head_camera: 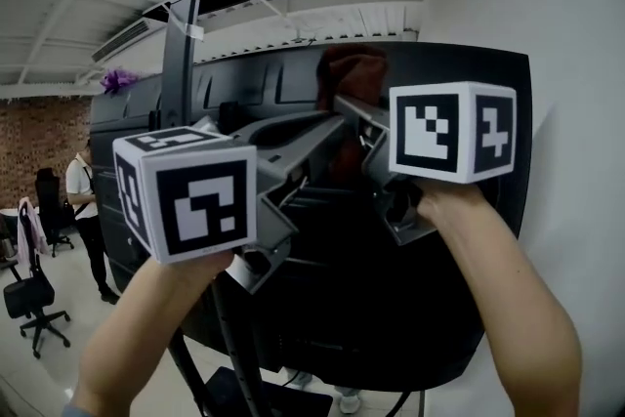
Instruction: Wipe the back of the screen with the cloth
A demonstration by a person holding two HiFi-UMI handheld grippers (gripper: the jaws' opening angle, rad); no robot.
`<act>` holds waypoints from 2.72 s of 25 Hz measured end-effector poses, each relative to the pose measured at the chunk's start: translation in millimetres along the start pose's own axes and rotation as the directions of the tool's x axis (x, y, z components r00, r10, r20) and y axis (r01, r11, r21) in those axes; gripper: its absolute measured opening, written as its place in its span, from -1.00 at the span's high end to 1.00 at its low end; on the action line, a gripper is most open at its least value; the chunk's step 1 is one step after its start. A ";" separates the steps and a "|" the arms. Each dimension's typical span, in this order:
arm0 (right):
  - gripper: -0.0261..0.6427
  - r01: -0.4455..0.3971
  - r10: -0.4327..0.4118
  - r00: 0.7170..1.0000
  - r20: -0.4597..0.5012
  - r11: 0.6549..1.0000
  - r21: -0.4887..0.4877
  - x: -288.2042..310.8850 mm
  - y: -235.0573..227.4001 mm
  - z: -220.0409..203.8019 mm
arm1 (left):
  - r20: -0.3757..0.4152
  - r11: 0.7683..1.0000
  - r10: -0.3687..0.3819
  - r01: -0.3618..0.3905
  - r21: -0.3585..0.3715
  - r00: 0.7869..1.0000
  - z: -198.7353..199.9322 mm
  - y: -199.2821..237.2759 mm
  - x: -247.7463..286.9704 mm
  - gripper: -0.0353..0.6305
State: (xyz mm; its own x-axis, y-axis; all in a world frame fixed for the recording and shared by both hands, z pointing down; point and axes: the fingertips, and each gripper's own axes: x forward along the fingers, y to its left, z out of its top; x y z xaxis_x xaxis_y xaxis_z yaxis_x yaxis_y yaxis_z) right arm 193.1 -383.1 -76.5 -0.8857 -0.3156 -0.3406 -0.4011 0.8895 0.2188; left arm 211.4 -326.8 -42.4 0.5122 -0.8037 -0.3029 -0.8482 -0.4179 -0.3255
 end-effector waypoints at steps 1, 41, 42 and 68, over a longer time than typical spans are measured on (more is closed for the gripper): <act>0.71 -0.021 0.021 1.000 -0.020 1.000 0.005 13.0 10.4 -5.2 | -0.001 1.000 0.017 -0.017 0.008 1.000 2.3 8.4 -10.1 0.86; 0.71 0.327 -0.345 0.914 -0.212 0.938 -0.117 -117.0 -126.4 -52.3 | 0.030 0.959 -0.232 0.234 -0.163 0.972 -57.4 -72.5 50.3 0.86; 0.71 0.341 -0.357 0.910 -0.209 0.934 -0.112 -126.5 -132.8 -53.0 | 0.029 0.956 -0.235 0.237 -0.174 0.971 -60.3 -75.4 53.3 0.86; 0.71 0.257 -0.259 0.964 -0.053 0.966 -0.043 -139.5 -44.5 -147.5 | 0.019 0.996 -0.088 0.089 -0.028 0.996 -150.4 -95.0 0.9 0.86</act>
State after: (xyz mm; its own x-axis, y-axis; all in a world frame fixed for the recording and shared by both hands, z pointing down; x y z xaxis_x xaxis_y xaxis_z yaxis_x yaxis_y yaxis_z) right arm 300.0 -427.4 96.1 -0.7630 -0.5521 -0.3362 -0.6246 0.7637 0.1632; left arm 272.2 -351.5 123.0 0.5877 -0.7555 -0.2897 -0.8027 -0.4995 -0.3257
